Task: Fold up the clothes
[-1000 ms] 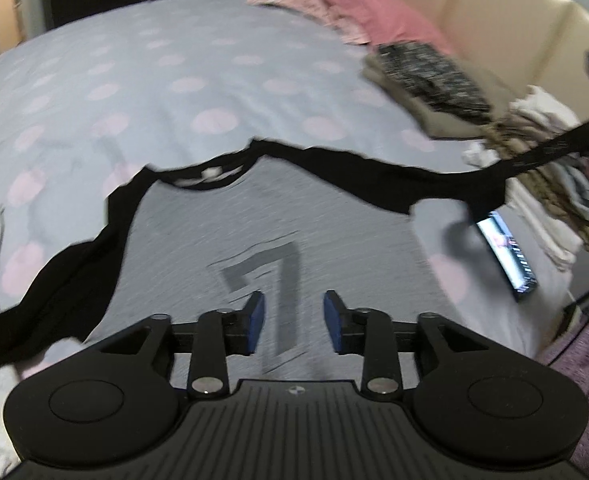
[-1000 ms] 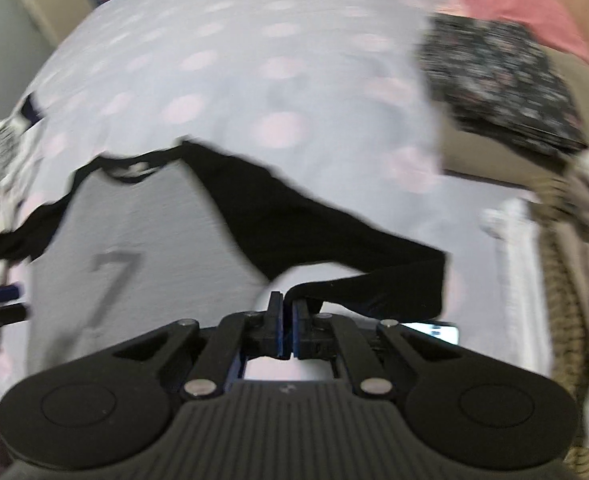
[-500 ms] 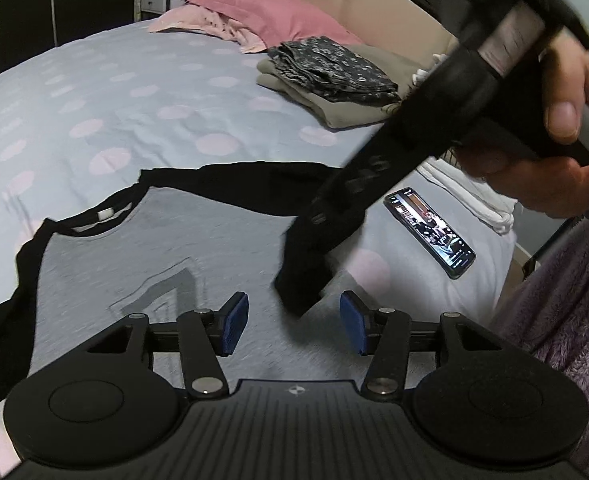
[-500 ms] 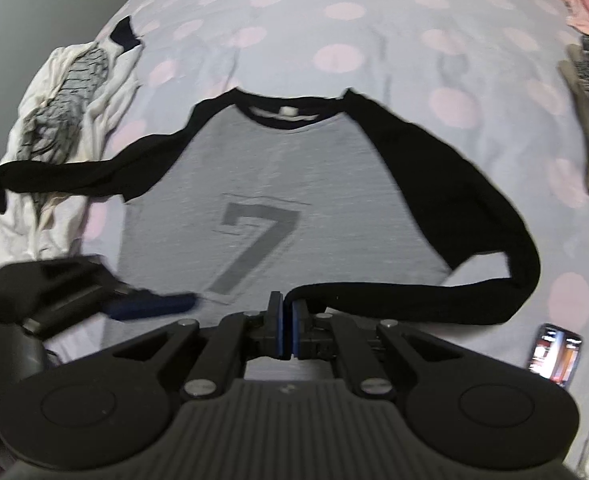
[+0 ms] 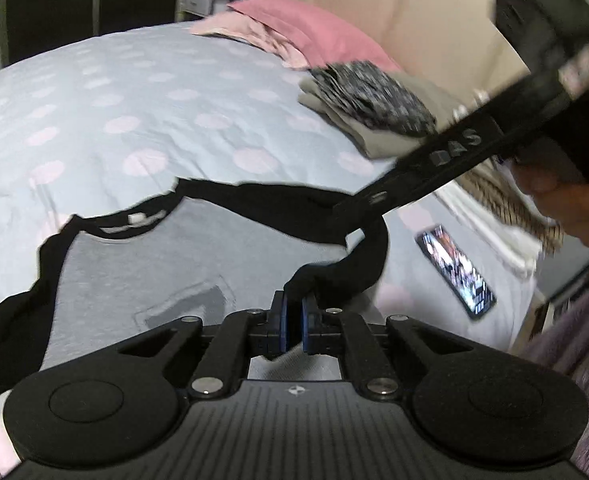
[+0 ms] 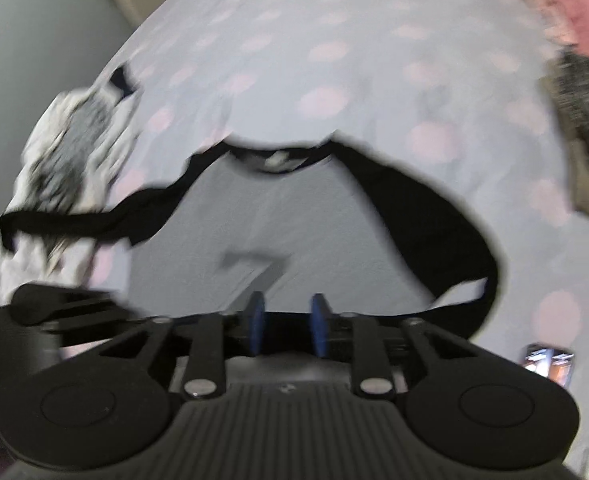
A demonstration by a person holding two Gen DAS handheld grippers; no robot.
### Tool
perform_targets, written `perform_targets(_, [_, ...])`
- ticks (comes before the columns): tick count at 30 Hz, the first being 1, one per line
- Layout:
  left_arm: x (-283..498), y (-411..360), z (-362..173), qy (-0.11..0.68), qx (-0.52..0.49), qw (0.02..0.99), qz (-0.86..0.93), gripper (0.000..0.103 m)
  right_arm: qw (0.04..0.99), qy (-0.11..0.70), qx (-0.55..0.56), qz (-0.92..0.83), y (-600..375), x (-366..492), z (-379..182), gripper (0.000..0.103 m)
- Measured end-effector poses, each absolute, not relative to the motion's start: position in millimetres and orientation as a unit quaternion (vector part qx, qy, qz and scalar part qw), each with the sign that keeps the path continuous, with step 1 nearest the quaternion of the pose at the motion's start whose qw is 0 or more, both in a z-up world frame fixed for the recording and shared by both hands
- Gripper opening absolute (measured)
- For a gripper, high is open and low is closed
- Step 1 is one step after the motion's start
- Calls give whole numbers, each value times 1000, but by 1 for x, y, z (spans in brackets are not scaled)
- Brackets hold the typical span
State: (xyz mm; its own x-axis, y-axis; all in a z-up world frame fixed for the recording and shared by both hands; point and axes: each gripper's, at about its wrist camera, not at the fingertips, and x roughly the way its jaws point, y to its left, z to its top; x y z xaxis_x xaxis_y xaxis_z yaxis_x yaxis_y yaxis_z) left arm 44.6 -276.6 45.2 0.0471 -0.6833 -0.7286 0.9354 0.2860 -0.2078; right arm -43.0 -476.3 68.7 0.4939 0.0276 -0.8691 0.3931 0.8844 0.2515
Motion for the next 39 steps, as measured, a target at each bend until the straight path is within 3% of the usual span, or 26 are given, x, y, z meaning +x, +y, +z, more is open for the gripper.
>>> perform_targets(17, [185,-181,62,450,-1,804,-389,5,798,518,174,-253,-559,-57,10,30])
perform_targets(26, [231,-174,15,520,7,795,-312,5,802,513,179,-249,-566,-29,-6,30])
perform_targets(39, [239,-173,1,531,18,793,-297,5,804,483,233,-257,-581,49,-23,30])
